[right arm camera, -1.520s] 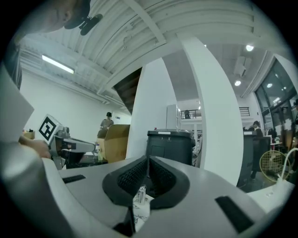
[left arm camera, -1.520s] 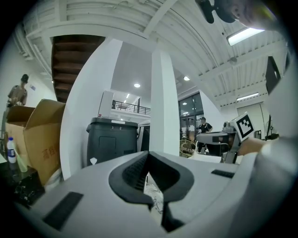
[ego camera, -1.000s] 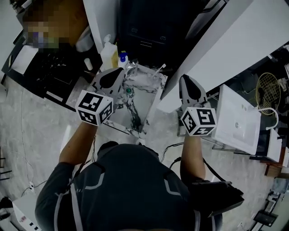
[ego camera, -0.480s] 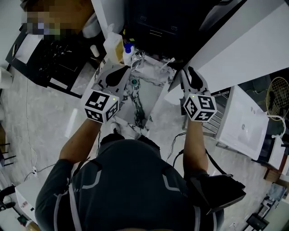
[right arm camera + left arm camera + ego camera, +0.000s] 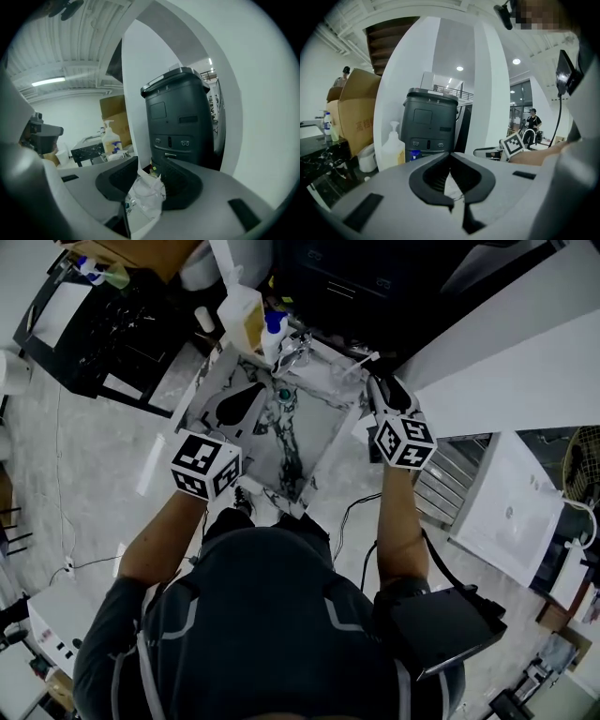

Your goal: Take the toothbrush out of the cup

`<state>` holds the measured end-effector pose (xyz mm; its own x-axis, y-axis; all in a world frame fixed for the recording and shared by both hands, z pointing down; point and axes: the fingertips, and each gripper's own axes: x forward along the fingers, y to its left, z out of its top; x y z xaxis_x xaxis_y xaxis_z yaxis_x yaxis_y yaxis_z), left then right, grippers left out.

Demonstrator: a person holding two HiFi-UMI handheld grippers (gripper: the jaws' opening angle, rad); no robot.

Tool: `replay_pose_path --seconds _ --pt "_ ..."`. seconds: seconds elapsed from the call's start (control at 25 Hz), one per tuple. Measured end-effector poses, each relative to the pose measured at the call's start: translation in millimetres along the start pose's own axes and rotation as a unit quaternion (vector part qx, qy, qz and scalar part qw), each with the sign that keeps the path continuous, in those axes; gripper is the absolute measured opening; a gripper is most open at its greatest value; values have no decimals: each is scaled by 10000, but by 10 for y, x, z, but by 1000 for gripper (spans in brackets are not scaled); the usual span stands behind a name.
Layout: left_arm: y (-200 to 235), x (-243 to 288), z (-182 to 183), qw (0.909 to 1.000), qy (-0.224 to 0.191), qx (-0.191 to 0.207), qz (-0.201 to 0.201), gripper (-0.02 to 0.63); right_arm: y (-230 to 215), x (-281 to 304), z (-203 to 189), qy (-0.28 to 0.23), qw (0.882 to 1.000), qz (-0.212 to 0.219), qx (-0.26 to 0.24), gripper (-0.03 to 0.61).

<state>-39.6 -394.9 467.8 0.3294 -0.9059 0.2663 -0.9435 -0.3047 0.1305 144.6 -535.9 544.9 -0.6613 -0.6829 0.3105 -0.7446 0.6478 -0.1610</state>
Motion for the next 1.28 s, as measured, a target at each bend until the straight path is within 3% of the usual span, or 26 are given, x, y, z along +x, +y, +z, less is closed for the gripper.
replay_pose_path --seconds 0.48,0.8,1.08,1.28 --pt "52 30 -325 9987 283 -164 380 9 -268 661 -637 538 9978 320 202 167" --pt "106 -15 -480 9967 414 -218 664 9 -287 966 -684 469 9958 668 427 171" --pt "153 -66 -534 9956 480 -187 782 9 -260 1046 -734 515 9951 731 429 85" --pt "178 -100 -546 9951 518 -188 817 9 -253 1032 -677 375 9951 754 525 66"
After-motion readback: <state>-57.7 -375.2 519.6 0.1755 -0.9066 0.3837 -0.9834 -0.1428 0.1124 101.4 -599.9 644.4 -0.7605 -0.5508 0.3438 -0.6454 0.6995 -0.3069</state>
